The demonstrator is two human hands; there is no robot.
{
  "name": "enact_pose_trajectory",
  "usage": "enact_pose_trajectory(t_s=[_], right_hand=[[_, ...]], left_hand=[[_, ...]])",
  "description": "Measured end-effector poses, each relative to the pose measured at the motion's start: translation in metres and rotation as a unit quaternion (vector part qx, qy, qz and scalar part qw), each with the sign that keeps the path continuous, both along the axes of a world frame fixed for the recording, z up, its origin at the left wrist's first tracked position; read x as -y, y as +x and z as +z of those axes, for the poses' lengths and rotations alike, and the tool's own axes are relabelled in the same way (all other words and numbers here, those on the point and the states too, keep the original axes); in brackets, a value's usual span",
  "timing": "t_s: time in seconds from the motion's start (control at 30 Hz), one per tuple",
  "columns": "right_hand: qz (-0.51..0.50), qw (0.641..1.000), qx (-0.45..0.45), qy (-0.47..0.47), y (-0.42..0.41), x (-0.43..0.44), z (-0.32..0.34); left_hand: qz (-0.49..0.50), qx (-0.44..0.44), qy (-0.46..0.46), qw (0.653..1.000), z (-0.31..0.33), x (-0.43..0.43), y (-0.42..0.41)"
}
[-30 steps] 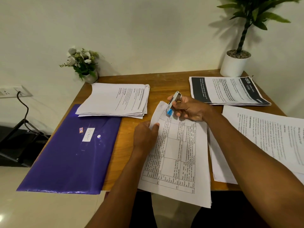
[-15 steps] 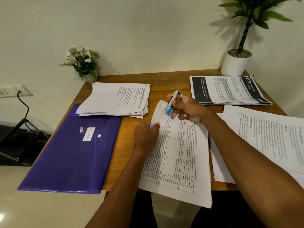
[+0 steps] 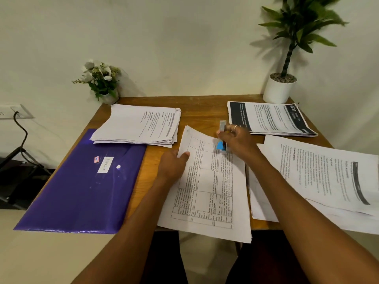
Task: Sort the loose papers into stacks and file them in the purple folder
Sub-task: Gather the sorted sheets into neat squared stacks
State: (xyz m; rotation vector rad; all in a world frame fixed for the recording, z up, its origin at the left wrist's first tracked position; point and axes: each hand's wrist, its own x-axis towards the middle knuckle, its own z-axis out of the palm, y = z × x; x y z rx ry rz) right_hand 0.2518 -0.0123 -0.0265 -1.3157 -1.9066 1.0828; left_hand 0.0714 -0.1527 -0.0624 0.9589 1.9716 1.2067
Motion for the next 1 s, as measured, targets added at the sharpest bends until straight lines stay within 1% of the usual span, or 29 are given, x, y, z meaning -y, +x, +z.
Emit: enact_pose_trajectory(t_s=[0.07,0.17,0.23,0.33,0.5,0.57,0.67,0.77,0.9,1.0], right_hand=[[-0.010,0.999,0.037,0.020,0.002,0.006,0.001],[-0.014,0.994,0.105,0.039,0.002,0.019,0.001],[-0.017,0.991,0.122,0.046,0.001,0.026,0.000],[-0.006,0.990,0.133,0.042,-0.007,0.041,-0.004],[0.017,0.980,0.177,0.087,-0.027,0.069,-0.015],[0.027,0.976,0.194,0.100,-0.034,0.078,-0.019],[0.033,0.970,0.210,0.117,-0.040,0.085,-0.024],[0.024,0.970,0.211,0.120,-0.041,0.085,-0.024],[-0.005,0.978,0.188,0.095,-0.039,0.078,-0.015],[-0.012,0.976,0.190,0.109,-0.035,0.073,-0.009]], left_hand=[[0.011,0.026,-0.005,1.000,0.006,0.003,0.000],[0.043,0.024,0.007,0.999,0.019,0.013,-0.001],[0.062,0.007,0.012,0.998,0.030,0.021,-0.011],[0.083,-0.024,-0.036,0.996,0.049,0.044,-0.040],[0.131,-0.001,-0.097,0.987,0.061,0.099,-0.096],[0.145,0.021,-0.107,0.983,0.061,0.117,-0.109],[0.175,0.040,-0.100,0.979,0.059,0.133,-0.116],[0.171,0.050,-0.090,0.980,0.054,0.132,-0.102],[0.127,0.078,-0.082,0.985,0.039,0.113,-0.071],[0.115,0.070,-0.075,0.988,0.036,0.096,-0.055]])
